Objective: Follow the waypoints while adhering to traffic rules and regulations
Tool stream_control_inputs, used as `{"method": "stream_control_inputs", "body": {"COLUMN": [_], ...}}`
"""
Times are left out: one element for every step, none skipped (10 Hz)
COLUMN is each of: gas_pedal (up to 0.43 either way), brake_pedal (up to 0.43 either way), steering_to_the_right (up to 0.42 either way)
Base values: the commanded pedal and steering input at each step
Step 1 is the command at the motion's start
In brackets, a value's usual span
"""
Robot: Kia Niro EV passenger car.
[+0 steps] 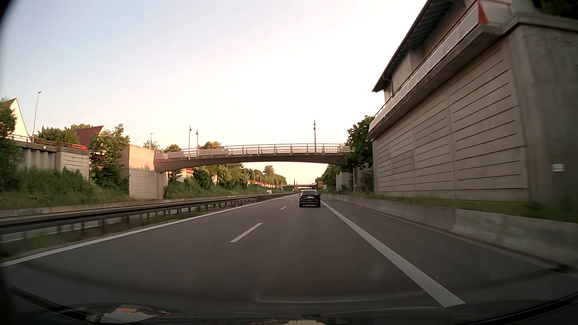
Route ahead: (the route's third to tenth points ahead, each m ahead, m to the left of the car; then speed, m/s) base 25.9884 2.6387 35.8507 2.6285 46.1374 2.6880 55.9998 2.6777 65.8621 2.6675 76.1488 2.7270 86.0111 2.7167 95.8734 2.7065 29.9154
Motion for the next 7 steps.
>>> {"method": "stream_control_inputs", "body": {"gas_pedal": [0.260,0.260,0.260,0.287,0.299,0.311,0.311], "brake_pedal": [0.018,0.018,0.018,0.018,0.018,0.018,0.018], "steering_to_the_right": [-0.001,0.000,-0.001,0.000,0.000,-0.001,-0.001]}}
